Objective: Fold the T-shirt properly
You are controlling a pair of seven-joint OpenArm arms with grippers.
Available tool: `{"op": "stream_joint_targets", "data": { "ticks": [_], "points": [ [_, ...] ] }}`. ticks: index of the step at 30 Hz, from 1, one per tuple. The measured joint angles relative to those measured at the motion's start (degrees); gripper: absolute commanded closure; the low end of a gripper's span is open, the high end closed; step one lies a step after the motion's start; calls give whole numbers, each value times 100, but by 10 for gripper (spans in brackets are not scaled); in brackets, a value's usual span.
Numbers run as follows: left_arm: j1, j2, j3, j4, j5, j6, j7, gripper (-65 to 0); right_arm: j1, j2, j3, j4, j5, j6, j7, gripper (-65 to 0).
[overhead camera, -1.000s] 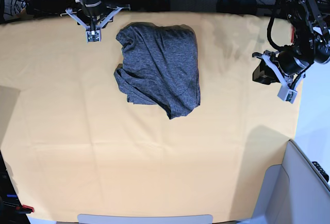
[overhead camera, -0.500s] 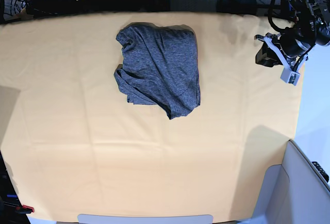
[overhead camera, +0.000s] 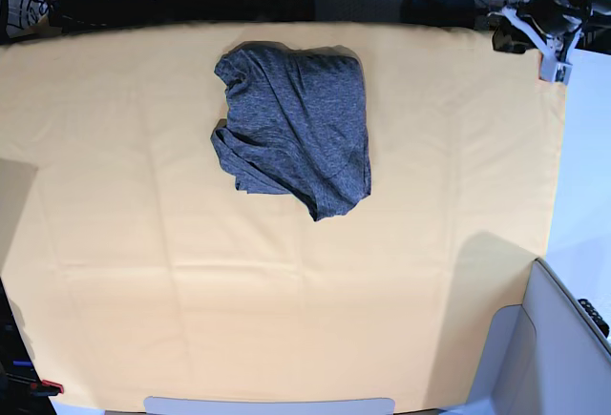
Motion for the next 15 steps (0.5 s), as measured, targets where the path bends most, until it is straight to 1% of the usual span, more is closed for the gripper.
{"op": "stream_joint_targets", "data": {
  "ticks": [3, 5, 7, 11, 12, 13, 14, 15],
  "points": [
    [413, 251, -72, -33, 13, -7, -256, -139, -7, 72, 254, -295, -26, 4, -20, -153],
    [577, 275, -72, -96, -20, -11, -444, -139, 4, 52, 369, -516, -28, 7, -4, -153],
    [629, 262, -61, -428, -44, -28, -479, -139, 107, 50, 358, -813, -7, 17, -13, -153],
    [448, 258, 44, -1838, 26, 7, -525, -139, 573, -9, 310, -1729, 0, 20, 142, -153],
    [321, 260, 127, -2291, 70, 31, -566, -139, 682, -7, 313, -2028, -28, 20, 323, -153],
    [175, 243, 256, -2800, 94, 26, -704, -139, 802, -4, 315, -2356, -24, 17, 570, -153],
    [57, 260, 417, -3241, 109, 26, -901, -139, 903, -9, 319, -2645, -9, 22, 693, -153],
    [-26, 262, 601, -3709, -9, -15, -1185, -139, 1005, -22, 315, -2949, -11, 22, 879, -153]
  ]
}}
